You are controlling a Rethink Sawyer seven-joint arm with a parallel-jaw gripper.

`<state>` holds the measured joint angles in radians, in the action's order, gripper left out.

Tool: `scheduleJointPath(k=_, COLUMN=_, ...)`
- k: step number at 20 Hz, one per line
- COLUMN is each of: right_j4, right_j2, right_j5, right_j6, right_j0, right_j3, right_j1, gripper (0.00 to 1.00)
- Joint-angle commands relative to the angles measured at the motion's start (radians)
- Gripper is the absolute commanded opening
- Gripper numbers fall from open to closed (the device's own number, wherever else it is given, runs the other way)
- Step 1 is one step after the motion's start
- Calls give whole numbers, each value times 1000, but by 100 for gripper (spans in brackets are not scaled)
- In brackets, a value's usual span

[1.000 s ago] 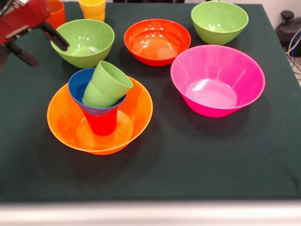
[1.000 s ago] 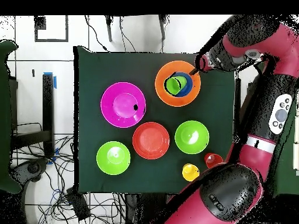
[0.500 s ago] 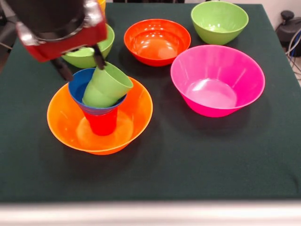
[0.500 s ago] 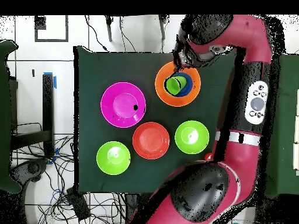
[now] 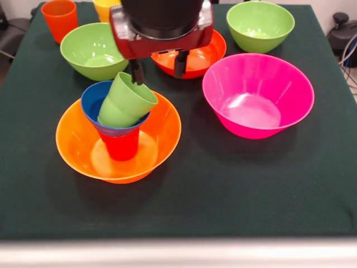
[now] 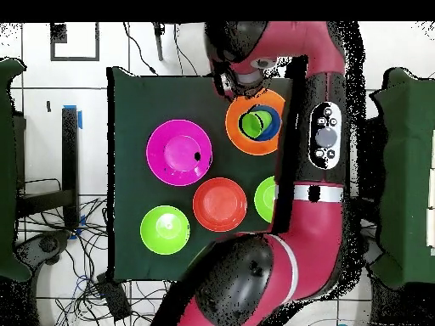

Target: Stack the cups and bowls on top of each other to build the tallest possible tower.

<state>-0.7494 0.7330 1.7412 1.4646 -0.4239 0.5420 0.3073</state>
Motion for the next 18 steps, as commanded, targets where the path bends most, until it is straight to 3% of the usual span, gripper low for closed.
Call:
scheduleJointPath(k=1, right_j4=1, right_j2=-117, right_j5=-30, right_j6=157, right_j0=16, right_j3=110, right_j1=32, gripper=100)
scheduleJointPath(k=11, right_j4=19, right_j2=-175, right_j5=-116, right_j6=106, right_j0=6, right_j3=173, right_j1=66, gripper=100)
scheduleJointPath(k=18, right_j4=49, right_j2=-191, right_j5=-153, right_j6=108, right_j0=12, right_j3=177, right_j1=44, gripper=100)
